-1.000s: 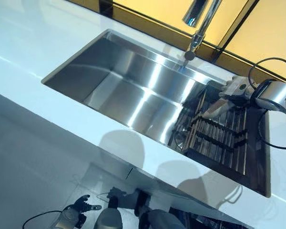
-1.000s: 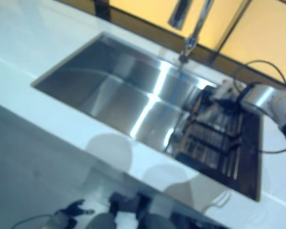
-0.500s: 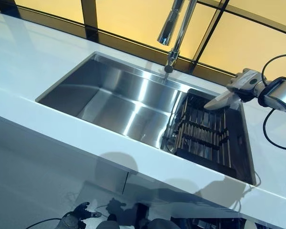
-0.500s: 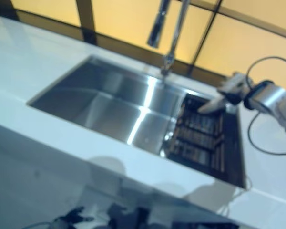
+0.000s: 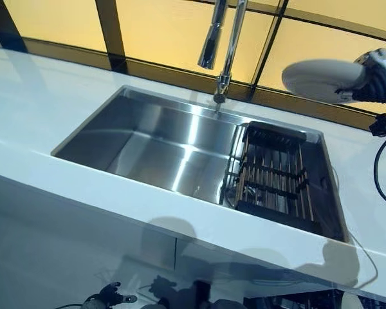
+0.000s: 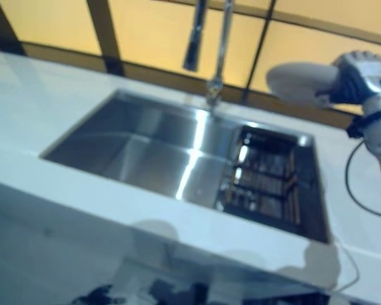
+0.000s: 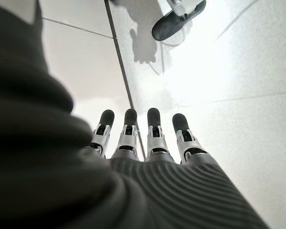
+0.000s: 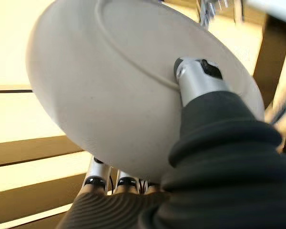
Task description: Take plates into dishwasher
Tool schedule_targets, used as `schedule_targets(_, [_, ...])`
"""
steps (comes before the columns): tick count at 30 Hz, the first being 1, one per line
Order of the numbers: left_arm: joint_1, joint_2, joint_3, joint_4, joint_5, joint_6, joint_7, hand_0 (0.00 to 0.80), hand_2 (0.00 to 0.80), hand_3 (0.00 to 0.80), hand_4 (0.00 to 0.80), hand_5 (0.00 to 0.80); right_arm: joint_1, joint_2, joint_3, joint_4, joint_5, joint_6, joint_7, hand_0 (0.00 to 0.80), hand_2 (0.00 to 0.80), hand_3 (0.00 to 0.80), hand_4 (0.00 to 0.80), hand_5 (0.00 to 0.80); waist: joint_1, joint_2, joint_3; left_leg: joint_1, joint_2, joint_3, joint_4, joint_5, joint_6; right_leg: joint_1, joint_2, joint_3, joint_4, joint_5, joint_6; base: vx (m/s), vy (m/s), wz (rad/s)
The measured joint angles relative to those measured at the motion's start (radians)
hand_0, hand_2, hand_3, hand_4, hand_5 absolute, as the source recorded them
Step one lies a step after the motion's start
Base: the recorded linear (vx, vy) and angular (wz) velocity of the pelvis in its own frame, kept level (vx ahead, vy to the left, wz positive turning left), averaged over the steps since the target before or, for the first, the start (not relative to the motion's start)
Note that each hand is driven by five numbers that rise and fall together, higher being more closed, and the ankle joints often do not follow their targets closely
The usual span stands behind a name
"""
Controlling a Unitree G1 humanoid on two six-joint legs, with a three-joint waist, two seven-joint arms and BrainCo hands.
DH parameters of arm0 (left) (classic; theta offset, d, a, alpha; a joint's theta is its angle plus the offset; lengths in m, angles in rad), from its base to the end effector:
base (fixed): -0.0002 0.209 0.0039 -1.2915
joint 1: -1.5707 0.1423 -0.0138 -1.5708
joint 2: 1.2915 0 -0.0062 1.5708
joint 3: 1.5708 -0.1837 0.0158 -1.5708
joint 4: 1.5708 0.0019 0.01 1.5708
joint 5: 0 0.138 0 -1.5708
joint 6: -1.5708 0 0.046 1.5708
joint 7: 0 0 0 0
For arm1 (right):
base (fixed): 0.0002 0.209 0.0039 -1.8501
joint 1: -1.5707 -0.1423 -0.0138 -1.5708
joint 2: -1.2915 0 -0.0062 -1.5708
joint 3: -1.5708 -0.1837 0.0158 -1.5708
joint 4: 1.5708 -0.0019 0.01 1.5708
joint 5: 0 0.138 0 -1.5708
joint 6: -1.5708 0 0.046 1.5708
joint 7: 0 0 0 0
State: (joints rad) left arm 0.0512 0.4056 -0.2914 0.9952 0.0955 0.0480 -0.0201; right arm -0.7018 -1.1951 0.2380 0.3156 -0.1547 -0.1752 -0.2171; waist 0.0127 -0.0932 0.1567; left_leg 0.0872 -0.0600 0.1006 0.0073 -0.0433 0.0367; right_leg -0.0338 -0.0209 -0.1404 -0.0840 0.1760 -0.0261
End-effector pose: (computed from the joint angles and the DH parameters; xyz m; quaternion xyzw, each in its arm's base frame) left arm 0.0873 0.2575 -0.0950 0.2738 0.5306 -0.0557 0.8002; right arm 0.2683 -0.3071 0.2686 -0.5983 -0.2599 -0.1403 0.7449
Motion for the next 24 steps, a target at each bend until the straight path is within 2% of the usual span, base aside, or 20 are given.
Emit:
schedule_targets(3, [-0.001,-0.01,0.0,0.025,0.0,-0.017,0.0,0.0,0.0,0.0,0.0,0.0,0.028,0.088,-0.085,-0.073,0.183,0.002,-0.013,0.8,0.8,0.8,0.8,0.8,-0.012,0.007,-0.001,0.022,-0.005,0.013,-0.017,0.005,0.007,0.004,-0.003,0.016,0.0,0.0,0.013,-0.057,0.084,-0.13])
schedule_targets(4, [-0.001,-0.013,-0.001,0.032,0.0,-0.018,0.0,0.0,0.0,0.0,0.0,0.0,0.033,0.128,-0.109,-0.099,0.249,0.002,-0.011,0.8,0.8,0.8,0.8,0.8,-0.021,0.008,-0.001,0.025,-0.005,0.016,-0.019,0.006,0.009,0.005,-0.003,0.018,0.0,0.0,0.024,-0.061,0.073,-0.09])
schedule_targets(7, [-0.001,-0.02,-0.001,0.064,0.0,-0.033,0.0,0.0,0.0,0.0,0.0,0.0,0.045,0.257,-0.165,-0.196,0.434,0.001,-0.006,0.8,0.8,0.8,0.8,0.8,-0.025,0.01,-0.001,0.03,-0.006,0.037,-0.024,0.007,0.011,0.004,-0.006,0.019,-0.001,0.001,0.029,-0.066,0.07,-0.19])
schedule_targets(8, [-0.003,-0.023,-0.001,0.074,0.0,-0.038,0.001,0.0,0.0,0.0,0.0,0.0,0.052,0.322,-0.182,-0.234,0.556,0.0,0.015,0.8,0.8,0.8,0.8,0.8,-0.026,0.012,-0.001,0.043,-0.007,0.04,-0.028,0.013,0.007,0.006,-0.007,0.019,0.0,0.005,0.034,-0.079,0.076,-0.09])
schedule_targets(11, [-0.009,-0.04,-0.006,0.095,0.0,-0.044,0.002,0.0,0.0,0.0,0.0,0.0,0.072,0.528,-0.204,-0.309,0.787,-0.001,0.056,0.8,0.8,0.8,0.8,0.8,-0.027,0.025,-0.005,0.058,-0.009,0.045,-0.034,0.014,0.008,0.015,-0.006,0.025,0.0,0.007,0.036,-0.093,0.08,-0.06])
schedule_targets(16, [-0.014,-0.054,-0.011,0.104,0.0,-0.055,0.004,0.0,0.0,0.0,0.0,0.0,0.1,0.781,-0.191,-0.398,1.08,0.003,0.088,0.8,0.8,0.8,0.8,0.8,-0.023,0.05,-0.007,0.074,-0.013,0.06,-0.05,0.018,0.014,0.016,-0.003,0.037,0.009,0.014,0.043,-0.109,0.093,-0.07])
schedule_targets(19, [-0.021,-0.055,-0.013,0.104,-0.001,-0.054,0.004,0.0,0.0,0.0,0.0,0.0,0.102,0.86,-0.184,-0.426,1.223,0.003,0.077,0.8,0.8,0.8,0.8,0.8,-0.023,0.057,-0.01,0.081,-0.018,0.07,-0.051,0.019,0.02,0.017,-0.006,0.049,0.015,0.022,0.048,-0.137,0.104,-0.12])
schedule_targets(21, [-0.027,-0.055,-0.015,0.104,-0.001,-0.053,0.005,0.0,0.0,0.0,0.0,0.0,0.102,0.884,-0.181,-0.43,1.33,0.003,0.067,0.8,0.8,0.8,0.8,0.8,-0.022,0.062,-0.011,0.09,-0.016,0.088,-0.052,0.022,0.024,0.018,-0.014,0.05,0.021,0.006,0.078,-0.155,0.124,-0.16])
schedule_targets(23, [-0.027,-0.063,-0.024,0.104,-0.002,-0.049,0.005,0.0,0.0,0.0,0.0,0.0,0.102,0.893,-0.182,-0.43,1.419,0.0,0.056,0.8,0.8,0.8,0.8,0.8,-0.023,0.085,-0.014,0.095,-0.006,0.098,-0.053,0.023,0.027,0.01,-0.014,0.034,0.041,-0.033,0.108,-0.128,0.111,-0.18])
schedule_targets(24, [-0.027,-0.066,-0.026,0.104,-0.003,-0.046,0.005,0.0,0.0,0.0,0.0,0.0,0.102,0.902,-0.182,-0.43,1.461,-0.004,0.055,0.8,0.8,0.8,0.8,0.8,-0.023,0.09,-0.019,0.096,-0.005,0.105,-0.054,0.022,0.027,0.004,-0.017,0.025,0.054,-0.037,0.112,-0.121,0.12,-0.19])
